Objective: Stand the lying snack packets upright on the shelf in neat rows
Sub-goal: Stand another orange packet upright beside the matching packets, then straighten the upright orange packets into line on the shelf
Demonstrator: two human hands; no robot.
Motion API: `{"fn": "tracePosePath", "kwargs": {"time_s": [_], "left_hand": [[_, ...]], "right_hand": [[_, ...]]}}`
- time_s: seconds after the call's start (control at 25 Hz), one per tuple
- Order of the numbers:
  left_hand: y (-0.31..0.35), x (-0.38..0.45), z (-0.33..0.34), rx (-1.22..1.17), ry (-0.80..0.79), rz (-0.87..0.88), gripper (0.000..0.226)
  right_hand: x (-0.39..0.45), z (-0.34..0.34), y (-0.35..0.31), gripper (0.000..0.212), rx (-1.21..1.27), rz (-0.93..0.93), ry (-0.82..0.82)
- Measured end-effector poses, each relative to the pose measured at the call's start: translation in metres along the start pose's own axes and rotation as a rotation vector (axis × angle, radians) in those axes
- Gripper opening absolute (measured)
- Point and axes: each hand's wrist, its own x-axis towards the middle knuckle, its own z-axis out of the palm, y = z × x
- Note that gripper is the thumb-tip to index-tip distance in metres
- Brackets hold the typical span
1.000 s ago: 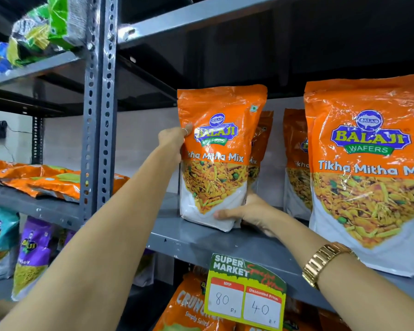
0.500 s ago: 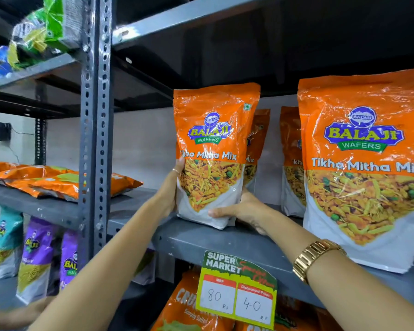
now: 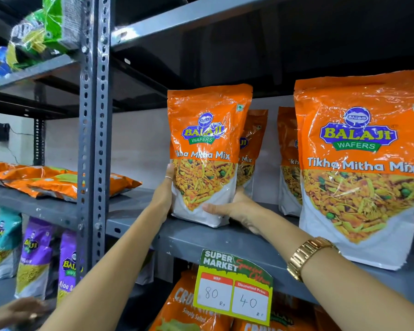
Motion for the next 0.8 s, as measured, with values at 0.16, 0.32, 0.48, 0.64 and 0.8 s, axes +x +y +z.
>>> {"fn": "tracePosePath", "kwargs": {"time_s": [0.16, 0.32, 0.48, 0.64, 0.8], "left_hand": [[0.007, -0.026, -0.007, 0.263, 0.488, 0.618, 0.040], [0.017, -0.055, 0.006, 0.350, 0.573, 0.798, 0.022], [0.038, -0.079, 0.025, 0.153, 0.558, 0.671, 0.017], [0.042, -0.110, 0.066, 0.186, 0.199, 0.635, 0.014], [0.027, -0.139, 0.117, 0.210, -0.158, 0.429, 0.008]], "right_hand": [[-0.028, -0.004, -0.019, 0.062, 0.121, -0.054, 0.273], [-0.069, -0.031, -0.026, 0.024, 0.069, -0.290, 0.514], [-0.109, -0.063, -0.035, 0.026, -0.022, -0.428, 0.650], [-0.144, -0.101, -0.030, 0.026, -0.105, -0.516, 0.901], [-0.163, -0.132, -0.003, 0.037, -0.340, -0.485, 1.099]]}}
